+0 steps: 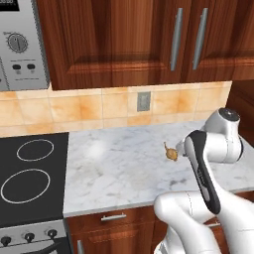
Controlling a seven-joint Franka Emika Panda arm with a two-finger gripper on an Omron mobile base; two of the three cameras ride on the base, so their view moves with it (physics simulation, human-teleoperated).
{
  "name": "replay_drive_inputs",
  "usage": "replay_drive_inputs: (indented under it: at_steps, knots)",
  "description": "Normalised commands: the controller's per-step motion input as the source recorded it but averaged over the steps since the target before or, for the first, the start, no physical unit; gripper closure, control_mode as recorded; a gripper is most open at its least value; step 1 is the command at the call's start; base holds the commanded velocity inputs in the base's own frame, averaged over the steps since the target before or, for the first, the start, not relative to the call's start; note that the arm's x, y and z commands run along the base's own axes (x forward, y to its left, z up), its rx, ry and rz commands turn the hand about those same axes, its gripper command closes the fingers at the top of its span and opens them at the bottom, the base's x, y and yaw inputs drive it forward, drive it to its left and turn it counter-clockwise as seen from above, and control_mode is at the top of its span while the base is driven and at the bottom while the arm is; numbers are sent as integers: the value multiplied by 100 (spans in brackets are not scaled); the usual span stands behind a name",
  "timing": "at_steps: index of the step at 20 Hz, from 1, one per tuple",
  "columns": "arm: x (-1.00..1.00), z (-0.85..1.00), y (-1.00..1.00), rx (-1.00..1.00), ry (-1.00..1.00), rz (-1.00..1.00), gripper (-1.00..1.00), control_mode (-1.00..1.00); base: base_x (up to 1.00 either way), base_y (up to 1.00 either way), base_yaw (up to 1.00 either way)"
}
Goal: Place the liquor on the top shelf of the fridge to keep it out of children's reach, and place the lemon and onion on lower shelves for easy access.
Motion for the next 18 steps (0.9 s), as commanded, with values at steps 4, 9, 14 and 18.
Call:
replay_drive_inputs:
  at_steps: [4,9,14,18]
  knots:
    - [47,-25,0,0,0,0,-100,-100,0,0,0]
    - [44,-40,0,0,0,0,-100,-100,0,0,0]
    - [44,-37,0,0,0,0,-100,-100,0,0,0]
    - [41,-34,-4,0,0,0,-100,-100,0,0,0]
